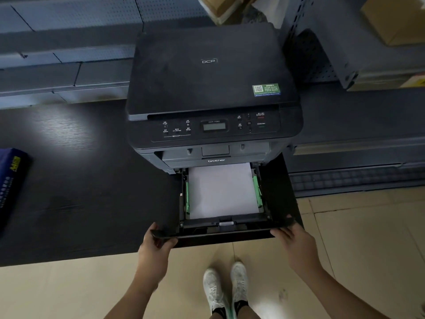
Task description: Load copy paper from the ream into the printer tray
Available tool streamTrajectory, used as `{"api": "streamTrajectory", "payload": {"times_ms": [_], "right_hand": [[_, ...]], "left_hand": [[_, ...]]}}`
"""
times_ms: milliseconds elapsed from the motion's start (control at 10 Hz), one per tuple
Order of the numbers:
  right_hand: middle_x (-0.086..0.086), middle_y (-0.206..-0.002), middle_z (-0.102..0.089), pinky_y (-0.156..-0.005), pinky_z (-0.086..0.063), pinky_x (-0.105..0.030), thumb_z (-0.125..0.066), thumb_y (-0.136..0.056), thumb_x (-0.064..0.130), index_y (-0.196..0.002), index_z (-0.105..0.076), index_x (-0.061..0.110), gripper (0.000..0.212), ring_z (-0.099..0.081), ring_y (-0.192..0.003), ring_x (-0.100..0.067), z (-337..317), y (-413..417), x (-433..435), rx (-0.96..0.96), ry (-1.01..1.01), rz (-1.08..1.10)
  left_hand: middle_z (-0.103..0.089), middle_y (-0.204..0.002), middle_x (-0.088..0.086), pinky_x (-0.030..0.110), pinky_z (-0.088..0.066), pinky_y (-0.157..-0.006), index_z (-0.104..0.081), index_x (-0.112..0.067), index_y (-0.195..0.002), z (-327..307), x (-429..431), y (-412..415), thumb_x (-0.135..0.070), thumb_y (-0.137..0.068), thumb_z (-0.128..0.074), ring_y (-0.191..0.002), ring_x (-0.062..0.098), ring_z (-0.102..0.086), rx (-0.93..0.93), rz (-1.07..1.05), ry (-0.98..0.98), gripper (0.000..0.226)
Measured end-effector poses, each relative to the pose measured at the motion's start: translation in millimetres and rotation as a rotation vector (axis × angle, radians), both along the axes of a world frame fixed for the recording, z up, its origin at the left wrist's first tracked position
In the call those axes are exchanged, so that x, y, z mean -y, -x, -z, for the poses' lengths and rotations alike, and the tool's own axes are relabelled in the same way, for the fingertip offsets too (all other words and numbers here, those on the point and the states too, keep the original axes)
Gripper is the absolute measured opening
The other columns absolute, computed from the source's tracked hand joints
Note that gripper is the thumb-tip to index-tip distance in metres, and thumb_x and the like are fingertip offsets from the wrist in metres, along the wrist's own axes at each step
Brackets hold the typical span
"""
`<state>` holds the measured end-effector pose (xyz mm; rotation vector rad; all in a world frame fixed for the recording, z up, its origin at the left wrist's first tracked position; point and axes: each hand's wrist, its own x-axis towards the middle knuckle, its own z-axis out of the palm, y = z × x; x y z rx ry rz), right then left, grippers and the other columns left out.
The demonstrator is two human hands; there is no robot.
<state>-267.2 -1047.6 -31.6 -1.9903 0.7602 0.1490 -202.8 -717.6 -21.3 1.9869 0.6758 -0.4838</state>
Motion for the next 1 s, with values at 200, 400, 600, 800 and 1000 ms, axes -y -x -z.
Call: {"api": "streamTrajectory", "payload": {"times_ms": [200, 400, 600, 800, 1000], "right_hand": [[0.013, -0.091, -0.071, -0.083, -0.046, -0.002, -0.070, -0.087, 0.009, -0.092, -0.067, 0.027, 0.019, -0.065, -0.095, -0.001, -2, -61, 4, -0.014, -0.052, 0.022], [0.003, -0.094, -0.072, -0.069, -0.038, 0.001, -0.068, -0.090, 0.019, -0.093, -0.065, 0.023, 0.006, -0.064, -0.100, -0.014, 1, -125, 9, 0.015, 0.075, -0.006], [-0.010, -0.119, -0.070, -0.085, -0.043, -0.026, -0.065, -0.092, 0.024, -0.120, -0.062, 0.006, 0.033, -0.064, -0.115, -0.025, 10, -167, 10, 0.028, 0.096, 0.045], [-0.011, -0.119, -0.069, -0.082, -0.042, -0.026, -0.062, -0.094, 0.024, -0.121, -0.060, 0.007, 0.032, -0.064, -0.112, -0.026, 17, -176, 8, 0.039, 0.115, 0.069], [-0.008, -0.139, -0.058, -0.094, -0.044, -0.027, -0.059, -0.095, 0.034, -0.148, -0.039, 0.013, 0.060, -0.059, -0.123, -0.022, 19, -152, 9, -0.011, 0.153, -0.063]], "left_hand": [[-0.063, -0.127, 0.006, 0.035, -0.043, -0.099, -0.038, -0.014, -0.149, 0, 9, -57, -0.020, -0.088, -0.073, -0.122, 0.027, -0.057, 0.049, 0.033, -0.054, 0.071], [-0.065, -0.109, 0.002, 0.029, -0.040, -0.087, -0.049, -0.008, -0.134, 3, 25, -118, -0.017, -0.090, -0.071, -0.105, 0.021, -0.059, 0.134, 0.022, -0.040, 0.050], [-0.067, -0.104, -0.001, 0.033, -0.046, -0.083, -0.053, -0.010, -0.124, 10, 38, -159, -0.012, -0.093, -0.063, -0.096, 0.019, -0.061, 0.185, -0.019, 0.004, 0.033], [-0.064, -0.106, -0.004, 0.028, -0.040, -0.087, -0.050, -0.009, -0.128, 18, 43, -162, -0.013, -0.096, -0.060, -0.099, 0.015, -0.057, 0.227, -0.054, 0.036, 0.034], [-0.066, -0.119, -0.015, 0.029, -0.046, -0.095, -0.045, -0.027, -0.137, 30, 27, -145, -0.012, -0.091, -0.067, -0.113, 0.009, -0.062, 0.204, 0.068, 0.082, 0.053]]}}
